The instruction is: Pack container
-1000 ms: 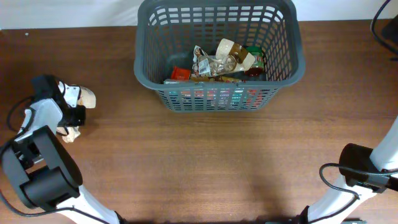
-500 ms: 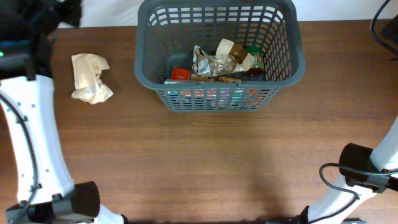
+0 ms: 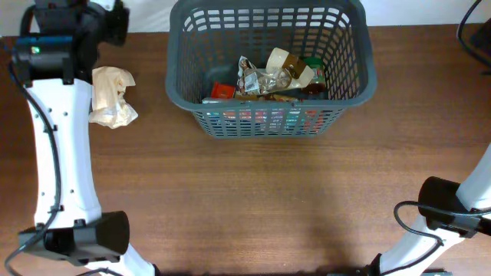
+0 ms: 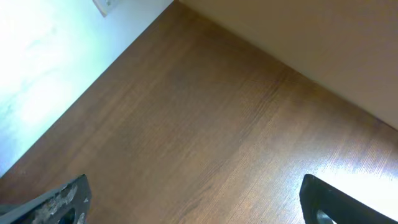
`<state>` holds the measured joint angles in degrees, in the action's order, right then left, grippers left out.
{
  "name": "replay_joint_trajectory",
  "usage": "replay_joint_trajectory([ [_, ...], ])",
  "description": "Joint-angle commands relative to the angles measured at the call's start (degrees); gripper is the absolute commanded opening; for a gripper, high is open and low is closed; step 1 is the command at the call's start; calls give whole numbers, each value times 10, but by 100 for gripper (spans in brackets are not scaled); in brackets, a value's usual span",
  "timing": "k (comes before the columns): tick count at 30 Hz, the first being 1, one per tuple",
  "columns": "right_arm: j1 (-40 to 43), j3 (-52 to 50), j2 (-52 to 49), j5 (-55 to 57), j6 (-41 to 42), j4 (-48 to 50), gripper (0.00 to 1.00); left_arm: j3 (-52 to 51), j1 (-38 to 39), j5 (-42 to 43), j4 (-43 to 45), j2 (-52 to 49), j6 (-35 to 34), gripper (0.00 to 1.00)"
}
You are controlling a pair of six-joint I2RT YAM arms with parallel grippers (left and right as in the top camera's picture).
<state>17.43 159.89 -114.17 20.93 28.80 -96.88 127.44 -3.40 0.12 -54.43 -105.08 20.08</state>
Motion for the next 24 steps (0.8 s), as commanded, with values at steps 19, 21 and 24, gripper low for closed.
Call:
replay_joint_trajectory([
  [19, -1, 1, 2, 1, 7, 2, 99, 1, -122, -35, -152, -276, -225, 99],
  [21, -1, 1, 2, 1, 7, 2, 99, 1, -122, -26, -150, -293, -225, 99],
  [24, -1, 1, 2, 1, 7, 2, 99, 1, -122, -25, -134, -311, -224, 99],
])
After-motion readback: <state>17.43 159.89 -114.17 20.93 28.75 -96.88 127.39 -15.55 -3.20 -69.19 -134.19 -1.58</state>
